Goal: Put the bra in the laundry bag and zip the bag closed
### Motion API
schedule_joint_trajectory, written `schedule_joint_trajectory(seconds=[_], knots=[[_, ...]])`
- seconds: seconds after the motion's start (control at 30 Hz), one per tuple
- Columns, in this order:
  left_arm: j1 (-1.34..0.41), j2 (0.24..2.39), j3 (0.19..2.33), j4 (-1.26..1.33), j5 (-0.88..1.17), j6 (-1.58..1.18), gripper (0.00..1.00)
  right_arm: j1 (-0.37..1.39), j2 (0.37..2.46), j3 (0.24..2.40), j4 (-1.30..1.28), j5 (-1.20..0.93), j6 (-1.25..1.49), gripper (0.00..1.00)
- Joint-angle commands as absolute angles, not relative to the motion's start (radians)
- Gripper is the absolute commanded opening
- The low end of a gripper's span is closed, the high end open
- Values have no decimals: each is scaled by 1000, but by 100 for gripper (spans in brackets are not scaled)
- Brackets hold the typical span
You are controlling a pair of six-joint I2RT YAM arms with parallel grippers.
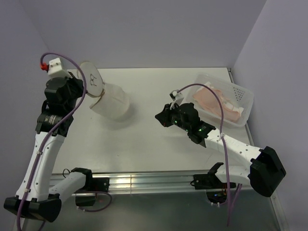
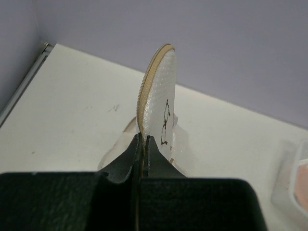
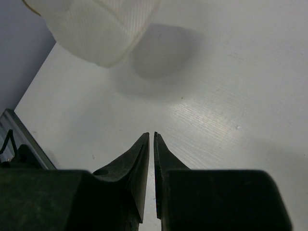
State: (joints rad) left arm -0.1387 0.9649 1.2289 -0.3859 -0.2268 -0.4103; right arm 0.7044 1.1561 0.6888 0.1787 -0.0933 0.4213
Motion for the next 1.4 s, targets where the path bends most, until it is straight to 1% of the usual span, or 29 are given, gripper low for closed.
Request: schedule_joint_trajectory(seconds=[0.0,0.17,0.23,0.37,0.43,0.47,0.5,0.57,0.77,0.8,0.9,0.93,1.0,1.03,1.07,1.1,1.13,1.2,1.3,1.33,1.37], knots=[[-215,997,1264,-485,-426,-319,0,712,1147,735,225,-84,416,15],[-308,1038,1331,-543,-540,-273,0,712,1172,741,230,-100,422,15],[-379,1058,1351,-557,-604,-247,0,712,1178,744,226,-95,420,15],[-523,1118,1309,-551,-669,-252,0,712,1169,742,212,-42,419,16],[-624,1178,1257,-522,-725,-271,0,712,1158,738,209,-15,423,16],[-656,1231,1241,-514,-802,-279,0,712,1154,732,207,-3,434,16],[-710,1261,1230,-494,-831,-284,0,712,1141,726,210,18,437,16],[-741,1363,1224,-494,-870,-305,0,712,1125,703,233,52,454,16],[-795,1563,1295,-470,-839,-348,1,712,1022,621,308,127,480,14],[-804,1581,1307,-465,-815,-351,4,712,993,611,317,152,483,13],[-825,1637,1350,-446,-770,-373,24,710,945,571,351,187,500,12],[-830,1649,1373,-448,-749,-399,39,710,936,563,359,205,502,12],[-838,1666,1385,-460,-724,-423,53,709,927,551,365,221,509,12],[-838,1666,1388,-463,-688,-458,64,709,928,552,365,224,509,12],[-839,1654,1382,-460,-658,-466,68,707,934,555,364,222,512,12],[-839,1645,1365,-440,-631,-477,75,706,948,555,364,221,517,12],[-841,1631,1356,-430,-585,-483,77,704,956,558,367,212,520,12],[-842,1591,1326,-407,-546,-497,78,704,980,564,370,201,528,12],[-824,1526,1286,-405,-538,-512,76,704,1020,581,362,183,526,14],[-806,1490,1270,-417,-537,-521,76,704,1031,594,354,178,526,15],[-781,1465,1249,-420,-526,-532,75,703,1040,600,348,169,525,19]])
